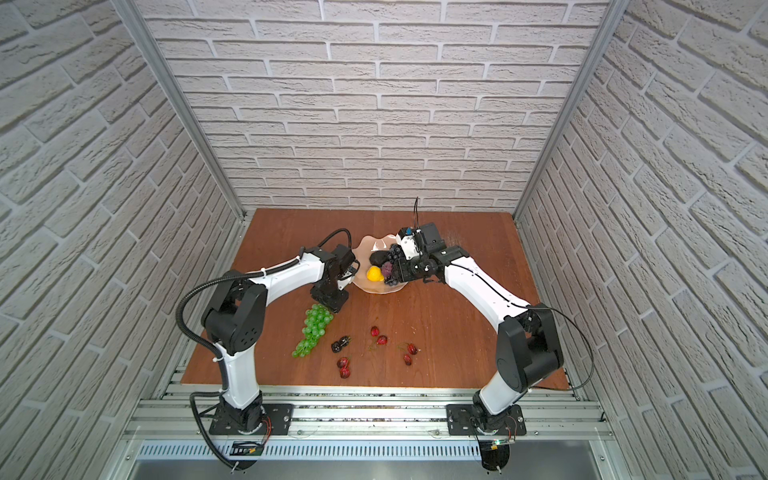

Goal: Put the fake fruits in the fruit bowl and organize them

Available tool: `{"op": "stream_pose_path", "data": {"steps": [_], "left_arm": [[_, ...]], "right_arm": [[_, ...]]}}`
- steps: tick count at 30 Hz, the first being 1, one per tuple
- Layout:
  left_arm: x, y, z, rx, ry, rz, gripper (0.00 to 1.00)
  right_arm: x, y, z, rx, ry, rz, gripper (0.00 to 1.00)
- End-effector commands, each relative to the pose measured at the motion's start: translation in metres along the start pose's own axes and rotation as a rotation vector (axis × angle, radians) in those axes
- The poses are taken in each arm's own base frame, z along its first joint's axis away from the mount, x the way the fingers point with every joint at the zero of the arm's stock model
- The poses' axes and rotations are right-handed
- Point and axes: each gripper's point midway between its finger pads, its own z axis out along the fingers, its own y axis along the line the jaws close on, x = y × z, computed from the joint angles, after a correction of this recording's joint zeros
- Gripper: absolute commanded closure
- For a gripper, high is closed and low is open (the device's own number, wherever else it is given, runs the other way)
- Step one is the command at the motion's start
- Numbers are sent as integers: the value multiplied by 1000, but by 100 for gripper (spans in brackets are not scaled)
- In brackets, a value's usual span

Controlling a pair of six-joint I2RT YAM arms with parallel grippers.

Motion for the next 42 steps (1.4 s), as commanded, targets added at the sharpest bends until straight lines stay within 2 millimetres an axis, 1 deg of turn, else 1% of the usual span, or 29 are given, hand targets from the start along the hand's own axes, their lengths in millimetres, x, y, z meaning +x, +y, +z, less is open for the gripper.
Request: {"op": "stream_pose_path", "data": {"steps": [1, 4, 10, 11, 14, 15, 20, 23, 30, 33, 35, 37, 39, 42], "left_arm": [[2, 2, -1, -19, 19, 36, 45], [5, 0, -1, -14, 41, 57, 45], [8, -8, -8, 6, 37, 76, 44], [9, -10, -9, 5, 39, 84, 43], [11, -13, -8, -8, 43, 99, 33], [11, -14, -8, -13, 41, 103, 33], [6, -10, -6, -41, 27, 105, 31], [3, -2, -3, -84, 25, 107, 31], [1, 11, 4, -100, 5, 69, 39], [1, 16, 6, -101, -2, 51, 45], [0, 18, 5, -100, -6, 47, 53], [0, 18, 6, -98, -4, 48, 54], [0, 18, 6, -99, -5, 50, 61], [-1, 19, 5, -97, -12, 46, 64]], "right_arm": [[-4, 0, 2, -2, -23, -5, 58], [-3, 0, 3, -5, -17, -6, 58], [-3, 1, 2, -7, -22, -4, 58], [-4, 1, 2, -9, -25, -5, 58], [-3, 1, 2, -9, -24, -2, 58], [-2, 1, 3, -9, -23, -2, 58], [-2, 1, 3, -12, -22, 1, 58], [-3, 1, 2, -8, -23, -3, 58], [-2, 0, 3, -6, -17, -4, 58], [-3, 0, 5, -9, -14, -3, 58], [-4, 1, 6, -12, -11, -1, 58], [-5, 1, 7, -13, -12, -1, 58], [-5, 1, 8, -14, -12, -1, 58], [-4, 0, 10, -16, -7, 2, 58]]}}
